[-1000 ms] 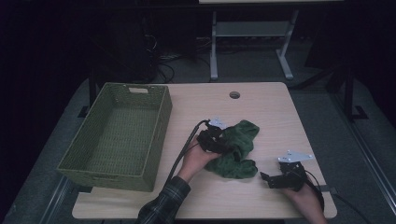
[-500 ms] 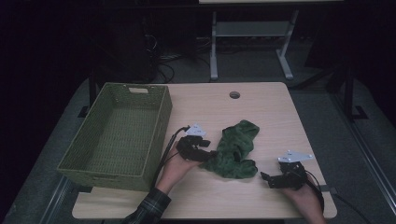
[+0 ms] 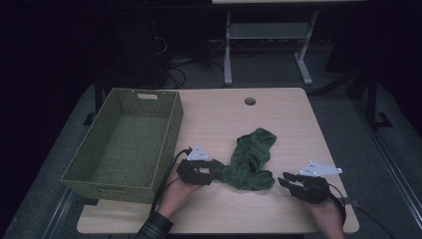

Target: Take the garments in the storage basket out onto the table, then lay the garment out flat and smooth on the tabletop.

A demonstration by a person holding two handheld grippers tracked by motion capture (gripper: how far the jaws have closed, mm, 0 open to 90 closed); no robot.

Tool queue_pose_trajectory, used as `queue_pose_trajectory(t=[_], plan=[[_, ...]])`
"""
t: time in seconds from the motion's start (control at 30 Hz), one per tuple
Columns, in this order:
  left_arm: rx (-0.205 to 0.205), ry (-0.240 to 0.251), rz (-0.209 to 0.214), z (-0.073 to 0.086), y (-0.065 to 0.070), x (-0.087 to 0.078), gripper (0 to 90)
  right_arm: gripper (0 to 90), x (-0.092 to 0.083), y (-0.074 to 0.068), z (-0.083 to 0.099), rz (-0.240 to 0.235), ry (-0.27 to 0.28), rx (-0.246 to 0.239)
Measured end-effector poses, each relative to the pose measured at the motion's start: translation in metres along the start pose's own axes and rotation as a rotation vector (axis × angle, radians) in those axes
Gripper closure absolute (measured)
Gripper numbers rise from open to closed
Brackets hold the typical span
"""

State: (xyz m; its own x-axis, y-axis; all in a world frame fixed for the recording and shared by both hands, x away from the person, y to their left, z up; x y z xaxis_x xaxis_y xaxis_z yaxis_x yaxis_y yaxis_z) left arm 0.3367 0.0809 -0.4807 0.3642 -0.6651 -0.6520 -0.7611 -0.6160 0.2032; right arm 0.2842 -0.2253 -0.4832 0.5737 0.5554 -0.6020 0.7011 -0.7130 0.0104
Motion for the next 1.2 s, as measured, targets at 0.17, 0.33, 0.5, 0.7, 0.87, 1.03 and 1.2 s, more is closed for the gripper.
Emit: queue_pose_trajectory(t=[0.17, 0.33, 0.5, 0.7, 0.87, 1.03, 1.2], plan=[[0.029, 0.015, -0.007, -0.002, 0.001, 0.001, 59.6, 86.2, 0.006, -0.009, -0.011, -0.077, 0.028, -0.007], [0.047, 0.014, -0.022, -0.007, 0.0, 0.006, 74.6, 89.8, 0.018, -0.016, -0.015, -0.129, -0.006, -0.012], [0.038, -0.05, -0.046, -0.005, -0.008, 0.02, 86.5, 89.8, 0.032, -0.022, -0.014, -0.149, -0.06, -0.021], [0.024, -0.109, -0.031, 0.0, -0.011, 0.028, 89.7, 89.9, 0.047, -0.025, -0.007, -0.127, -0.141, -0.058], [0.026, -0.131, -0.028, 0.002, -0.008, 0.026, 89.7, 90.0, 0.045, -0.025, -0.007, -0.098, -0.167, -0.071], [0.019, -0.154, 0.002, 0.009, -0.003, 0.018, 89.8, 90.0, 0.038, -0.019, -0.003, -0.073, -0.184, -0.051], [-0.009, -0.17, 0.046, 0.02, 0.005, 0.007, 89.8, 90.0, 0.027, -0.014, 0.005, -0.037, -0.205, -0.035]])
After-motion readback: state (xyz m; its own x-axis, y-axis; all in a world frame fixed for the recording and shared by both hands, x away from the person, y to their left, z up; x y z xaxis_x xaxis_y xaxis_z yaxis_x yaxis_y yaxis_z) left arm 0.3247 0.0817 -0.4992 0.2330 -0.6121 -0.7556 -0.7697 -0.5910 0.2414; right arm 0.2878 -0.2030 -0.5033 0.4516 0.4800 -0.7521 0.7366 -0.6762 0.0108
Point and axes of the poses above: each handheld gripper's, and its own axes: x roughly forward along the jaws, z roughly out of its underside, y roughly to its right, the point moved 5 cm from there along x, roughly forward along the jaws, and after that the axes turned 7 degrees about -x, right-handed, at the moved point
